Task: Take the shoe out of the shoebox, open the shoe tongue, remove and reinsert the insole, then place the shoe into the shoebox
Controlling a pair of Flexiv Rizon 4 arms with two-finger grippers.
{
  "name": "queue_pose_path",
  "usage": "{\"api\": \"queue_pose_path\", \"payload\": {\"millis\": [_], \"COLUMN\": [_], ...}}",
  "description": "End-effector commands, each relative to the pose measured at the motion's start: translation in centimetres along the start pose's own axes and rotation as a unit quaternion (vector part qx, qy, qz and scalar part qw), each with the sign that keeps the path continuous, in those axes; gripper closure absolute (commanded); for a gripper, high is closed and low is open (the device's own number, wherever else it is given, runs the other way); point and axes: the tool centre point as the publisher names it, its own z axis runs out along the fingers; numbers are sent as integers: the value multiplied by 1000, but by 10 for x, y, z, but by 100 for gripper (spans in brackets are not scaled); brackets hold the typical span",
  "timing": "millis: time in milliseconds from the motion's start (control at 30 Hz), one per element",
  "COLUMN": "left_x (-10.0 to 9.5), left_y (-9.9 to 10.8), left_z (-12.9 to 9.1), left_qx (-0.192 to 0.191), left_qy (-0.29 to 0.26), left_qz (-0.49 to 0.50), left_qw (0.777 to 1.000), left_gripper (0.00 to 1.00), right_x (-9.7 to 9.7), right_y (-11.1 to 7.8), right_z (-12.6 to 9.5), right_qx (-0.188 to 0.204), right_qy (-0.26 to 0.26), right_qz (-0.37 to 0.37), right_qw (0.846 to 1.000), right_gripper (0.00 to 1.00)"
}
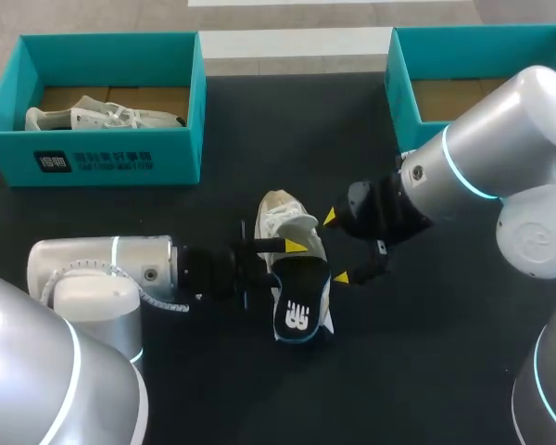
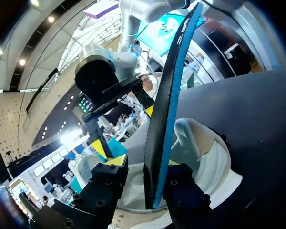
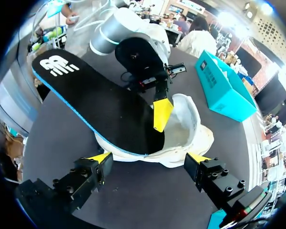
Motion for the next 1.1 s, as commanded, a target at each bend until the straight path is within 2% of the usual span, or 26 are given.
{"api": "queue_pose_path", "payload": {"millis": [33,133,367,633,667,733,767,800,1100], "left_x": [-1,-3,0,5,6,8,9,11,19], "left_y": [-5,-8,-29,-49,-51,-53,-54,-53,-36], "left_z": [-3,-4,-10,-13,-13,-13,-13,-12,-6], "left_qx": [-2,-2,-2,4,4,5,6,7,-1], "left_qy": [-2,-2,6,11,11,12,13,15,20], "left_qz": [2,1,-3,5,7,8,8,7,0], "left_qw": [1000,1000,1000,1000,1000,1000,1000,1000,1000], "left_gripper": [63,63,63,67,69,80,92,99,100], "right_x": [1,1,1,1,1,1,1,1,1], "right_y": [0,0,0,0,0,0,0,0,0], "right_z": [2,2,2,2,2,2,2,2,2], "right_qx": [-1,-1,-1,-1,-1,-1,-1,-1,-1], "right_qy": [-1,-1,-1,-1,-1,-1,-1,-1,-1], "right_qz": [0,0,0,0,0,0,0,0,0], "right_qw": [1000,1000,1000,1000,1000,1000,1000,1000,1000], "right_gripper": [0,0,0,0,0,0,0,0,0]}}
